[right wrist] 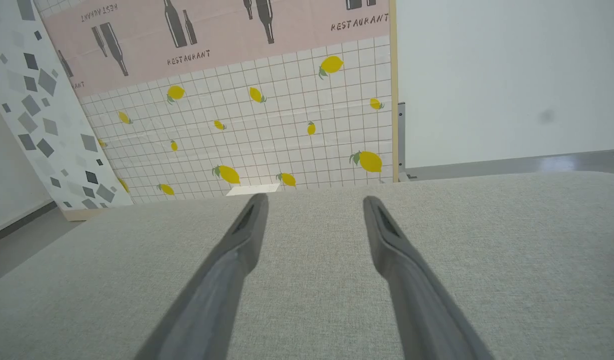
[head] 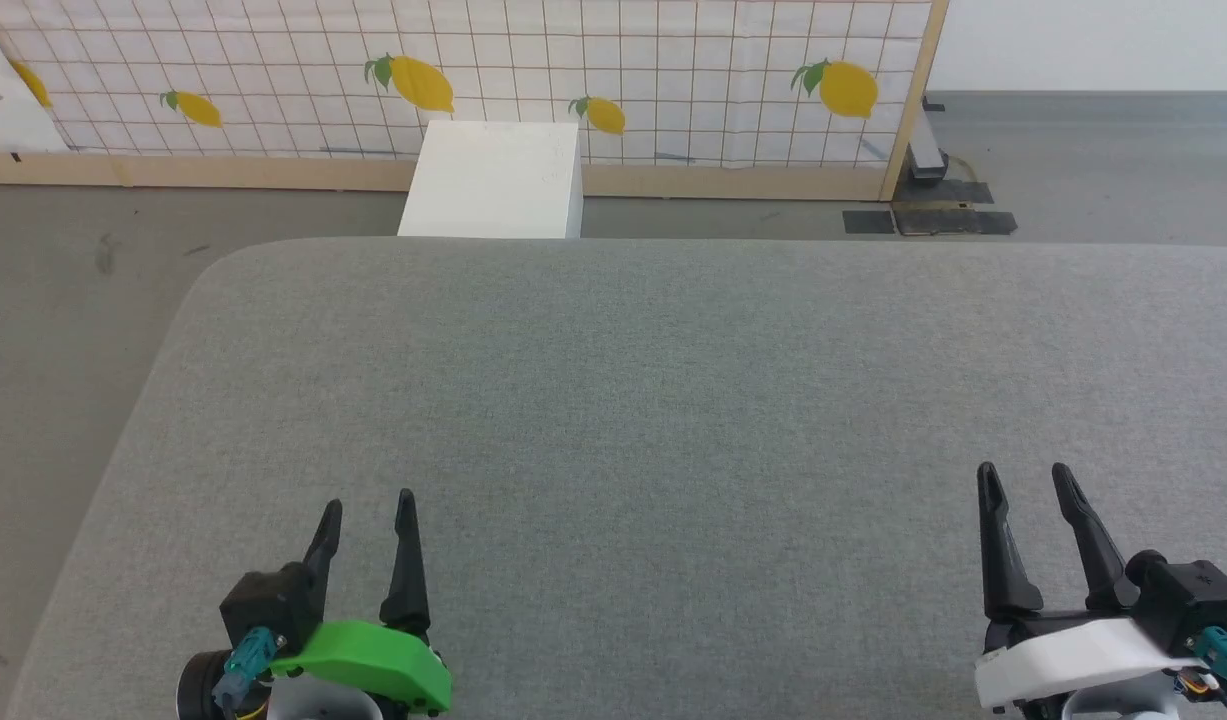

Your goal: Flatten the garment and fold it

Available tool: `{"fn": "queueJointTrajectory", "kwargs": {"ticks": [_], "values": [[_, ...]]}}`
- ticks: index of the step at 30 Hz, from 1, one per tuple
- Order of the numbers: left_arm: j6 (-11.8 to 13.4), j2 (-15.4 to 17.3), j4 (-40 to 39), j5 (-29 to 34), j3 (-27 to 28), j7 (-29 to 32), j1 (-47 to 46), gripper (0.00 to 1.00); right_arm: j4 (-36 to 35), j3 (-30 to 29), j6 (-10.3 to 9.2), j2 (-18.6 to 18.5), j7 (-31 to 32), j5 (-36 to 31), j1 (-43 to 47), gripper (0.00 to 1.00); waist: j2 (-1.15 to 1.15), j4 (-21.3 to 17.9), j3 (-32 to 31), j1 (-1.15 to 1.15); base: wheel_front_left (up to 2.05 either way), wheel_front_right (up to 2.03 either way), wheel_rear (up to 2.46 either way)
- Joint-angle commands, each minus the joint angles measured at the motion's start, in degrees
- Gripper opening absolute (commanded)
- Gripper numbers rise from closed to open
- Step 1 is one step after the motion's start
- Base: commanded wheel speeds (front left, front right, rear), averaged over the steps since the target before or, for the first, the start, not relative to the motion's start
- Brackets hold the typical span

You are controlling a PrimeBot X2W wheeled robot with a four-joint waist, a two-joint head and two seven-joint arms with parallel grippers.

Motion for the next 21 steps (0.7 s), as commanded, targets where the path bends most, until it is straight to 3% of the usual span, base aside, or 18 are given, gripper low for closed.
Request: {"fn": "queueJointTrajectory", "kwargs": {"ticks": [1, 9, 10, 21], "values": [[-0.4, 0.3, 0.1, -0.3, 0.2, -0.2, 0.2, 1.0, 0.2, -0.1, -0.08, 0.0, -0.3, 0.3, 0.5, 1.0, 0.0, 0.0, 0.1, 0.0, 0.0, 0.0, 0.0], [-0.7, 0.3, 0.1, -0.1, 0.0, -0.2, 0.0, 1.0, 0.3, -0.4, -0.08, 0.0, -0.3, 0.3, 0.6, 1.0, 0.0, -0.1, 0.0, 0.0, 0.0, 0.0, 0.0], [-0.4, 0.0, 0.1, 0.0, -0.1, 0.0, 0.0, 0.0, 0.2, -0.4, 0.01, 0.0, 0.0, 0.1, 0.0, 0.0, 0.0, -0.1, 0.0, 0.0, 0.0, 0.0, 0.0], [-0.6, -0.2, -0.4, 1.0, 0.3, 0.7, 0.0, 0.0, -0.2, -0.2, 0.01, 0.0, 0.8, -0.5, -0.1, 0.0, 0.0, -0.1, 0.0, 0.0, 0.0, 0.0, 0.0]]}}
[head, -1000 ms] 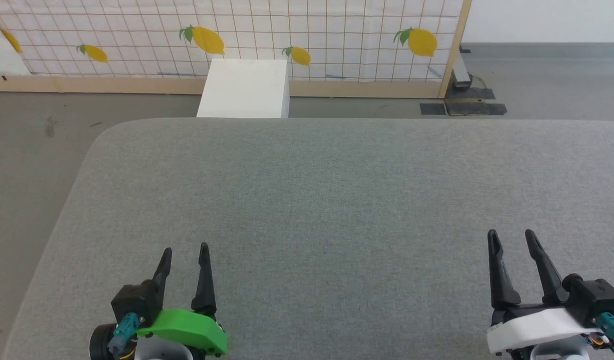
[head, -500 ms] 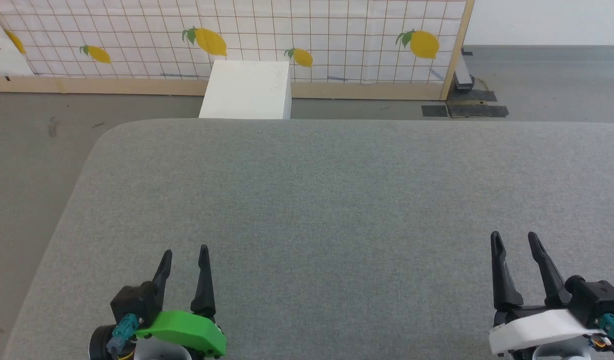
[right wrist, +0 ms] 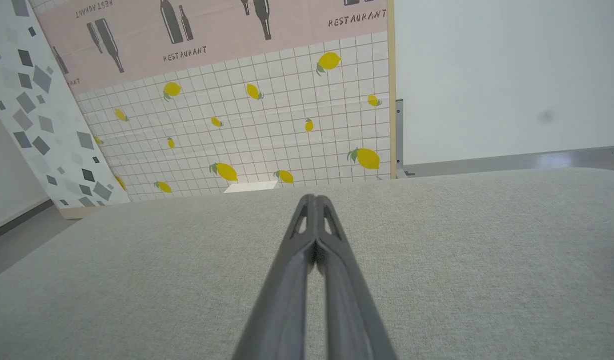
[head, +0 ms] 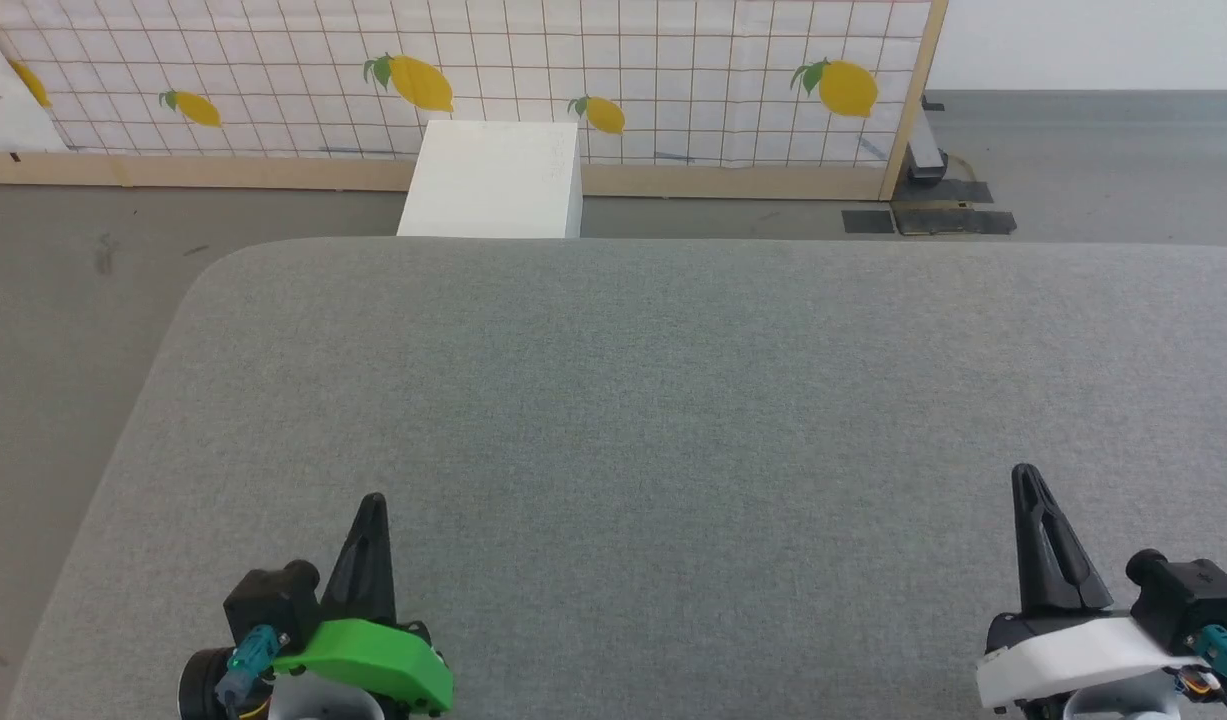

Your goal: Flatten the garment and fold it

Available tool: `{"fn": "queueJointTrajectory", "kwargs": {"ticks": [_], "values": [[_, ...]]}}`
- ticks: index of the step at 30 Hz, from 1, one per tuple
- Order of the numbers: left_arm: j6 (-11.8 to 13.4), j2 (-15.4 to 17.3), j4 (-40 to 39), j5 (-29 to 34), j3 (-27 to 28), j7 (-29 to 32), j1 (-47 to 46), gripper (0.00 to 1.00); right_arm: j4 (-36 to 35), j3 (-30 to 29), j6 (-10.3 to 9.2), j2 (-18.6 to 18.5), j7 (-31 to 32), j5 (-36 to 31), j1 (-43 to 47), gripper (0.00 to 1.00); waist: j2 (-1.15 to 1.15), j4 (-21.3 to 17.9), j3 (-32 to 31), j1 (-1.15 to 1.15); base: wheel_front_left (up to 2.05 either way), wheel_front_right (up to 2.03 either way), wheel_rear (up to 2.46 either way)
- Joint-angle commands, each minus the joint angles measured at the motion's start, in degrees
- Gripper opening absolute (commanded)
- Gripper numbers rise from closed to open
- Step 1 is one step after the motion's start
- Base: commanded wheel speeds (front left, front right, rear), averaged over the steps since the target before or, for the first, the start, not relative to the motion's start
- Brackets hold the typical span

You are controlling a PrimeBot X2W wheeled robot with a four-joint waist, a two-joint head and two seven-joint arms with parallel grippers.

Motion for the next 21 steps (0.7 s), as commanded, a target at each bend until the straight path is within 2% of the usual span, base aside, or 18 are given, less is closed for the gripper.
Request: {"fn": "queueJointTrajectory", "kwargs": {"ticks": [1, 21], "values": [[-0.2, -0.2, -0.4, 0.6, 0.4, 0.3, 0.0, 0.0, -0.3, 0.2, -0.01, 0.0, 0.3, -0.5, -0.1, 0.0, 0.0, 0.0, 0.0, 0.0, 0.0, 0.0, 0.0], [-0.9, -0.9, -2.0, 3.8, 1.9, 2.6, 0.1, 0.0, -1.4, 0.7, -0.02, 0.0, 2.6, -2.3, -0.5, 0.0, 0.0, 0.0, 0.1, 0.0, 0.0, 0.0, 0.0]]}}
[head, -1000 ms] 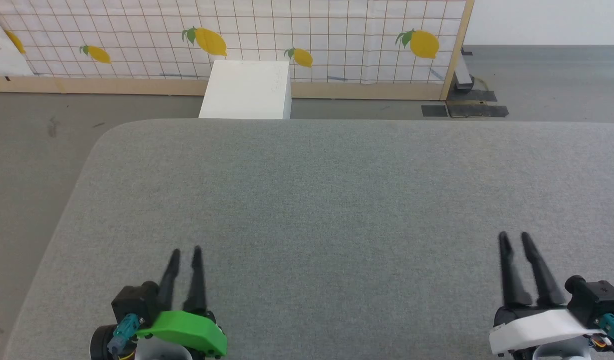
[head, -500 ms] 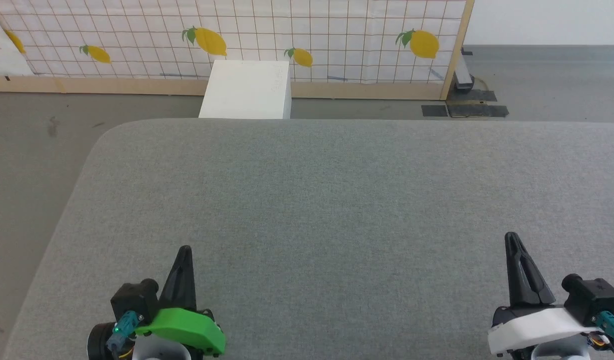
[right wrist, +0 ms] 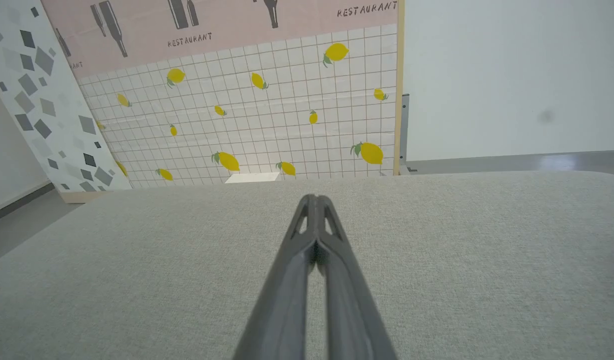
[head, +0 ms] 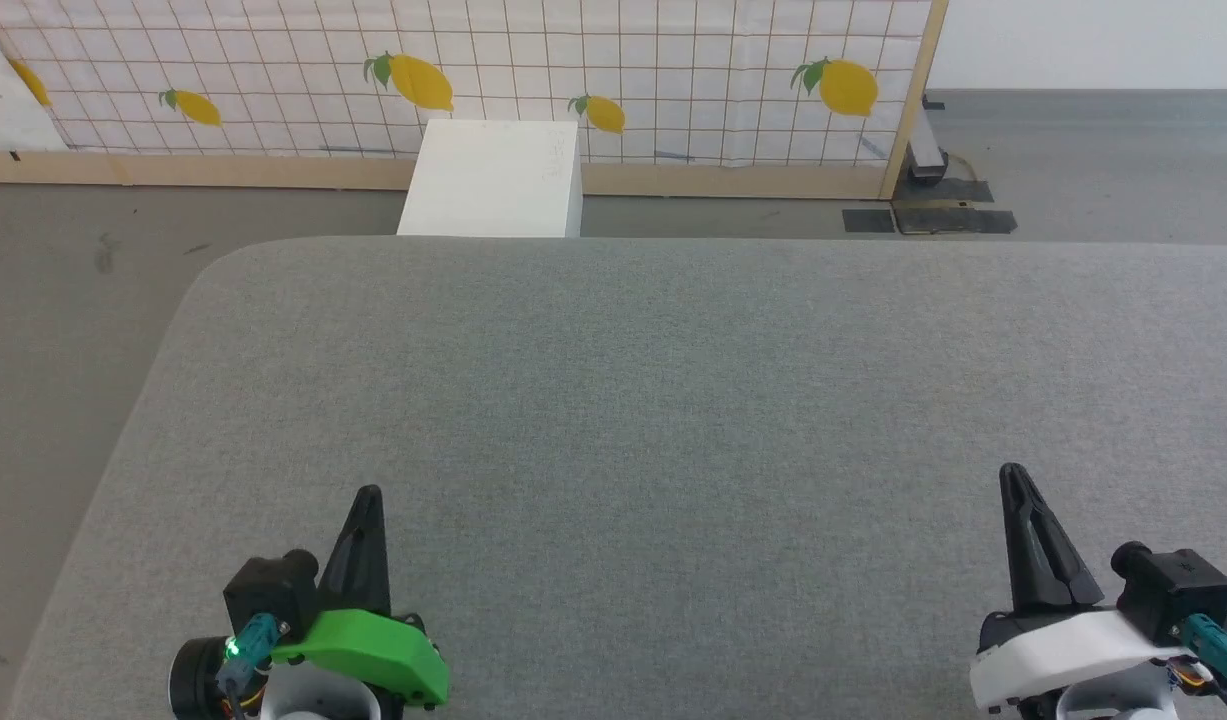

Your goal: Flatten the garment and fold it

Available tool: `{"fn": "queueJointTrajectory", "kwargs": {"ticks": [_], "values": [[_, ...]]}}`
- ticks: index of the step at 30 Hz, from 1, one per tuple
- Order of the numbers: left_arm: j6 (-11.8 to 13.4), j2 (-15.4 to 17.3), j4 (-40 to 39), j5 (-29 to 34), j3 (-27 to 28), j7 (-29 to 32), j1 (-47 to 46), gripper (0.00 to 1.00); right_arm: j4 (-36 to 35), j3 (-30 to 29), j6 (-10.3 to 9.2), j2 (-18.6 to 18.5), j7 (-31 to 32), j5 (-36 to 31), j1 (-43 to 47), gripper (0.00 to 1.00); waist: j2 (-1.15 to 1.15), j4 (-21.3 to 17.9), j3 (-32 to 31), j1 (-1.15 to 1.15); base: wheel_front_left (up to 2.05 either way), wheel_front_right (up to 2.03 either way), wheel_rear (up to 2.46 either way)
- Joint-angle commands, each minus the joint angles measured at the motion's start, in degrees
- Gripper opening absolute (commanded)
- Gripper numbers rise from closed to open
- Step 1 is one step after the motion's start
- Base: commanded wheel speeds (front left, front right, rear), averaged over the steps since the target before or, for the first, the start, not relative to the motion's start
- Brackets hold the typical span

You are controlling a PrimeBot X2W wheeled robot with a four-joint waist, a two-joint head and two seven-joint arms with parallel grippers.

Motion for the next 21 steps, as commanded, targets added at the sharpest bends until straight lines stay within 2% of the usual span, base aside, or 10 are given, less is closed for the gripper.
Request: {"fn": "queueJointTrajectory", "kwargs": {"ticks": [1, 21], "values": [[-0.4, -0.4, -0.4, 0.7, 0.4, 0.3, 0.1, 0.0, -0.4, 0.2, -0.02, 0.0, 0.3, -0.7, -0.5, 0.0, 0.0, 0.0, 0.0, 0.0, 0.0, 0.0, 0.0], [-1.0, -1.1, -2.1, 3.9, 1.9, 2.6, 0.2, 0.0, -1.5, 0.8, -0.03, 0.0, 2.6, -2.5, -0.9, 0.0, 0.0, 0.0, 0.1, 0.0, 0.0, 0.0, 0.0]]}}
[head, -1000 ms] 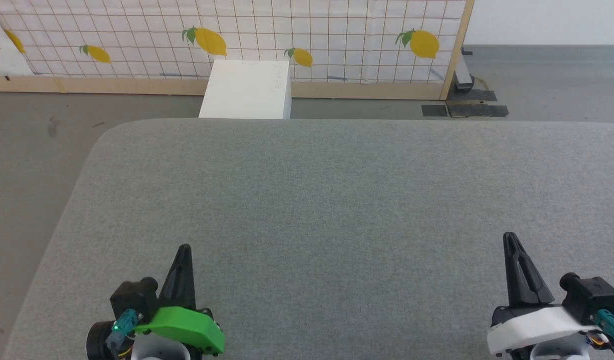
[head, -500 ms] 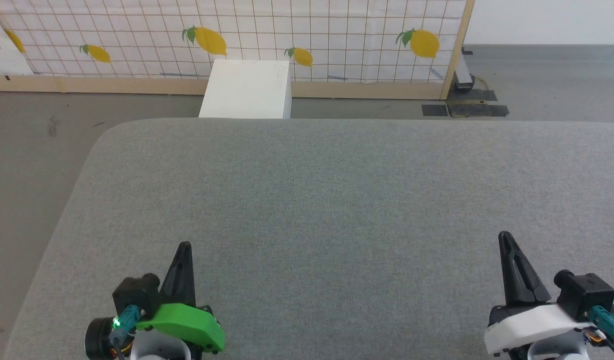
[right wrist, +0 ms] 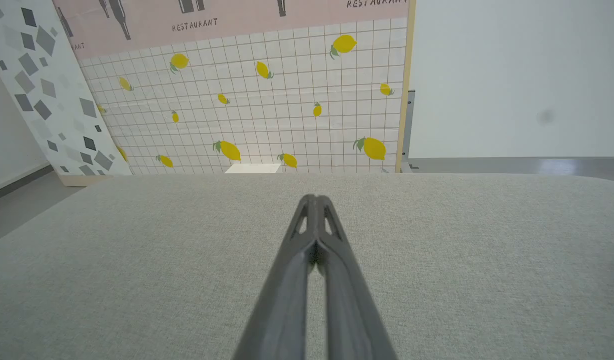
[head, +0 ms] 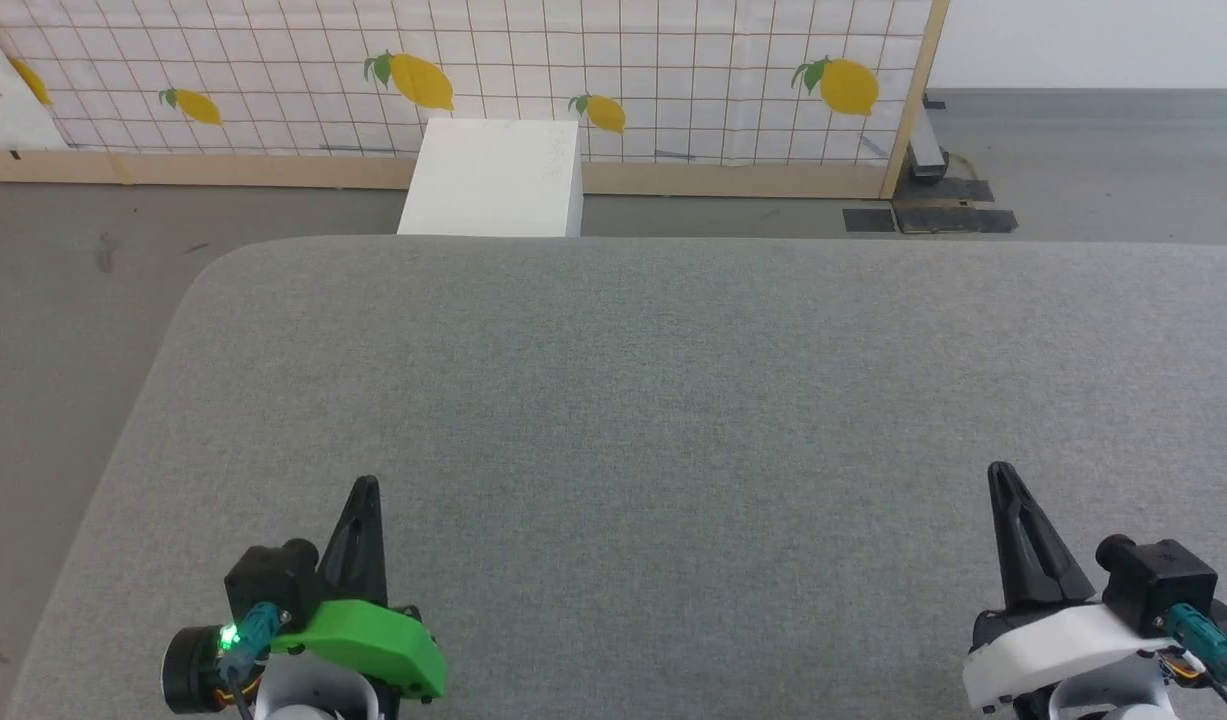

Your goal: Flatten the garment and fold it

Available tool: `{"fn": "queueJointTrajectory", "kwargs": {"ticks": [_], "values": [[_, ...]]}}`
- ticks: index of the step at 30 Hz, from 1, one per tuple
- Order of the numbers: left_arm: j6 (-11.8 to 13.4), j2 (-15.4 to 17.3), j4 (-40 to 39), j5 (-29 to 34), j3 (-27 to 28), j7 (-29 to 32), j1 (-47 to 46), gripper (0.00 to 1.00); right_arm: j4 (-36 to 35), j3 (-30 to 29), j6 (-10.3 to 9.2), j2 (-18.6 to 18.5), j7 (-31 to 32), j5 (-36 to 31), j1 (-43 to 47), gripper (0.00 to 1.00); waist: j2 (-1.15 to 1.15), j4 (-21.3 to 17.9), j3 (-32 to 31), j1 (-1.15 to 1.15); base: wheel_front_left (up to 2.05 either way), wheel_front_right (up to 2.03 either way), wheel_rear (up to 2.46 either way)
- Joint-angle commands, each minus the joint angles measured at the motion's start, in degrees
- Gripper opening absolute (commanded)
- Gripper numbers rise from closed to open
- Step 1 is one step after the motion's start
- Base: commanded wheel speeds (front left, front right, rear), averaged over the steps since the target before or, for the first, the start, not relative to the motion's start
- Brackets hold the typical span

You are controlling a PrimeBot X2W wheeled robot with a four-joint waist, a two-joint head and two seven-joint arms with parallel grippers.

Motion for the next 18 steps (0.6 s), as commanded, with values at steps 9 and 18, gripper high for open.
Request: {"fn": "queueJointTrajectory", "kwargs": {"ticks": [9, 18], "values": [[-0.7, -0.5, -1.0, 2.0, 1.0, 1.4, 0.3, 0.0, -1.0, 0.4, -0.04, 0.0, 1.3, -1.2, -1.0, 0.0, 0.0, 0.0, 0.0, 0.0, 0.0, 0.0, 0.0], [-1.0, -0.9, -1.8, 3.4, 1.6, 2.4, 0.3, 0.0, -1.5, 0.7, -0.05, 0.0, 2.3, -2.0, -1.2, 0.0, 0.0, 0.0, 0.1, 0.0, 0.0, 0.0, 0.0]]}}
